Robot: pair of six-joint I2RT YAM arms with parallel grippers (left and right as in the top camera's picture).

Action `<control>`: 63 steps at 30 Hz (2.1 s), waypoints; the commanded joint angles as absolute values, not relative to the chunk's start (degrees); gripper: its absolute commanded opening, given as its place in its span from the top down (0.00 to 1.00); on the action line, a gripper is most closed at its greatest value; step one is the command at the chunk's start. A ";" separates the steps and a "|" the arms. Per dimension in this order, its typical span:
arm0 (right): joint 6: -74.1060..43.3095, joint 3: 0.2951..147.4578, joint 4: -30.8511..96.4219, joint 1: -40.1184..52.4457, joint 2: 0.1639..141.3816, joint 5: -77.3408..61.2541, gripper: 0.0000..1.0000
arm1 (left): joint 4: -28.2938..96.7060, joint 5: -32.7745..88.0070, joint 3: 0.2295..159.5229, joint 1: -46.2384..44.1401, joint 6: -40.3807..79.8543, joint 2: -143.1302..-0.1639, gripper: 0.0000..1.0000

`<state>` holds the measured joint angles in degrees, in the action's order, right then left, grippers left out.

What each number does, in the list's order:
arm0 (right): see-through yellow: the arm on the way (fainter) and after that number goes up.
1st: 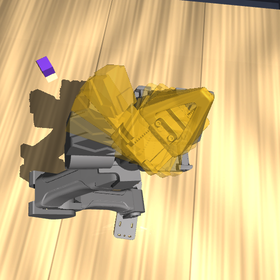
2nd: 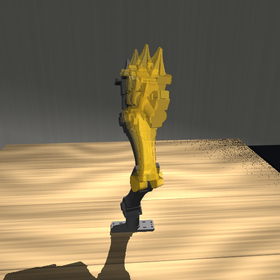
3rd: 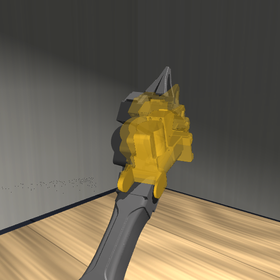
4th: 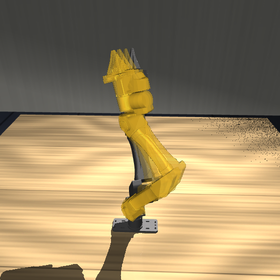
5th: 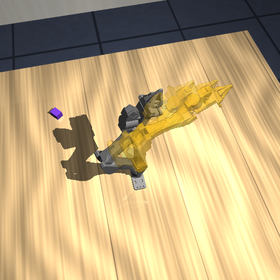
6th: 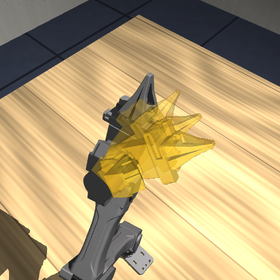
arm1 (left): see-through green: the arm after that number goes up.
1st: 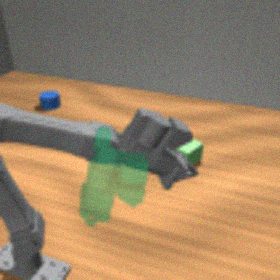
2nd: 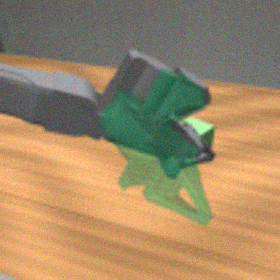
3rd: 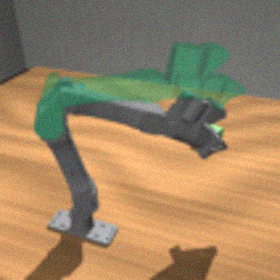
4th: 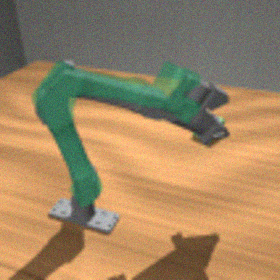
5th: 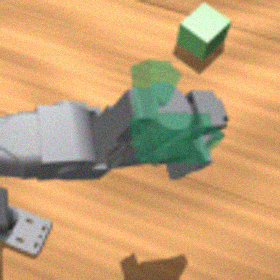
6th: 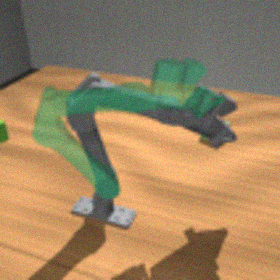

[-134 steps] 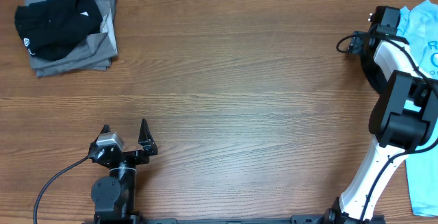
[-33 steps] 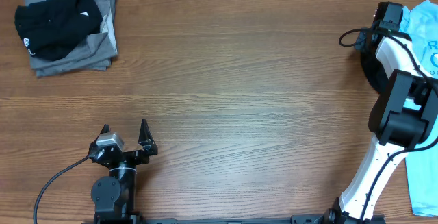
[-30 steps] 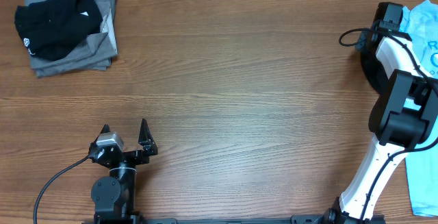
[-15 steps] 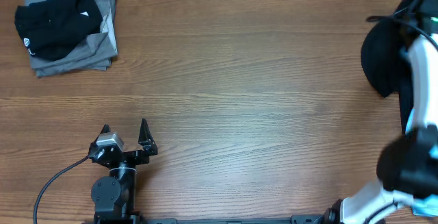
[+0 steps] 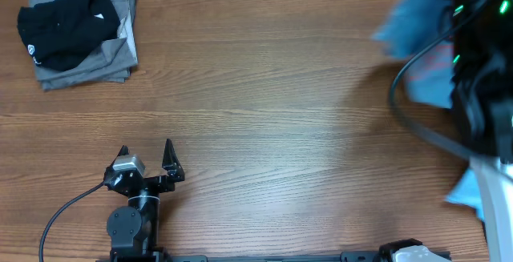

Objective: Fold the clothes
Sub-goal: 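Grasp the light-blue T-shirt with the right gripper and lift it, then drag the T-shirt leftward and lay it on the table center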

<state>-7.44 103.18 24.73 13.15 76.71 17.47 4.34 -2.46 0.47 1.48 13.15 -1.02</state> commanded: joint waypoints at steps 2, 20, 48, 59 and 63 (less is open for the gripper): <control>-10.81 103.94 24.47 24.10 79.26 12.75 0.96 | 4.10 -3.38 0.27 1.10 11.81 -0.69 0.00; -18.02 104.03 25.02 42.94 97.27 -2.70 0.96 | 4.10 -3.38 0.27 1.10 11.79 -0.69 0.00; -17.58 102.39 48.29 41.21 100.01 -19.86 0.07 | 4.10 -3.38 0.27 1.10 11.79 -0.69 0.00; -17.61 102.39 62.72 25.82 96.36 -21.28 0.00 | 4.10 -3.38 0.27 1.10 11.79 -0.69 0.00; -17.61 102.39 68.34 22.28 96.55 -19.59 0.00 | 4.10 -3.38 0.27 1.10 11.79 -0.69 0.00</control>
